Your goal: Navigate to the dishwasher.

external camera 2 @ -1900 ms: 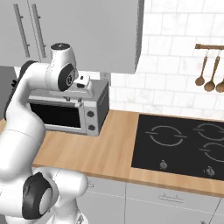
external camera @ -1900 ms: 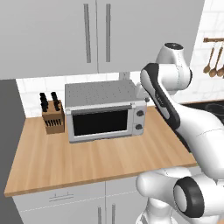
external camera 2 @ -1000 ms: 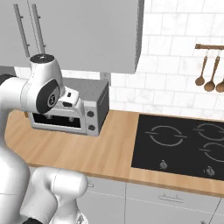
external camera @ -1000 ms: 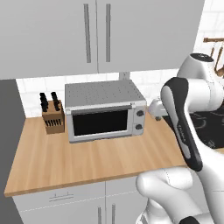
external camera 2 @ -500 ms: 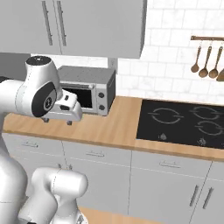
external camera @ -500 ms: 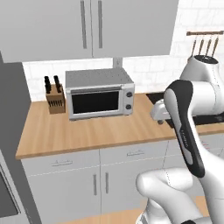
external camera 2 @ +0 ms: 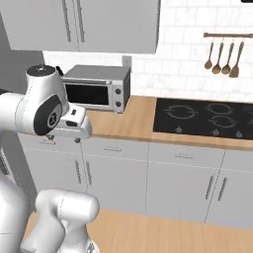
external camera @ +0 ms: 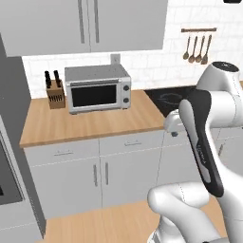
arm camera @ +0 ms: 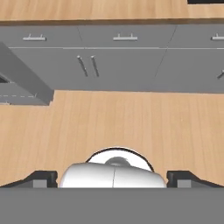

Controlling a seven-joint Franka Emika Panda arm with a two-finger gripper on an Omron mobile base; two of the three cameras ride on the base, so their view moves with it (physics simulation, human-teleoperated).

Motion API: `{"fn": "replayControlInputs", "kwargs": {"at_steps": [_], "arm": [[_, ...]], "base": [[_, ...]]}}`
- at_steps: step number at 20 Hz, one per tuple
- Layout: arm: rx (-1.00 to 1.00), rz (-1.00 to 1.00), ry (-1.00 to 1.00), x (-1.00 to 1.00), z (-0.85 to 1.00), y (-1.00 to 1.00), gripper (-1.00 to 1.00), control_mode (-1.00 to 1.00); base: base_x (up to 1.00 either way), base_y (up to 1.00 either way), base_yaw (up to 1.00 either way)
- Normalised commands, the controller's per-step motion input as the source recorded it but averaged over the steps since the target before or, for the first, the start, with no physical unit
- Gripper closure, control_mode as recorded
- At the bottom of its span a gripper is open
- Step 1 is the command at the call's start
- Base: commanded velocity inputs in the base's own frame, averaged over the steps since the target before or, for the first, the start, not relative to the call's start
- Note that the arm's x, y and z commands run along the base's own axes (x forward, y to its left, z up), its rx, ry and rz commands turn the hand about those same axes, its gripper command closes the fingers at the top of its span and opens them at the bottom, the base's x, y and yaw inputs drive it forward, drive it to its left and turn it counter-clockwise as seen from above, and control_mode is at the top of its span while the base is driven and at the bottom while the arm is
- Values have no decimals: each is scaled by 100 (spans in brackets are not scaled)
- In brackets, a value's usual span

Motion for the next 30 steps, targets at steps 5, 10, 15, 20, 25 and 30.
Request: {"fn": "replayControlInputs", "kwargs": {"at_steps": [5,10,15,20,25,30], "arm": [[0,0,0,0,0,0,-100,100],[0,0,0,0,0,0,-100,100],[0,0,0,0,0,0,-100,100],[0,0,0,0,0,0,-100,100],[0,0,0,0,0,0,-100,100],[0,0,0,0,0,0,-100,100]], "base": [[-22,14,-37],[-15,15,-83],[-22,19,-83],[-18,22,-77],[-21,39,-78],[-38,48,-73]]}}
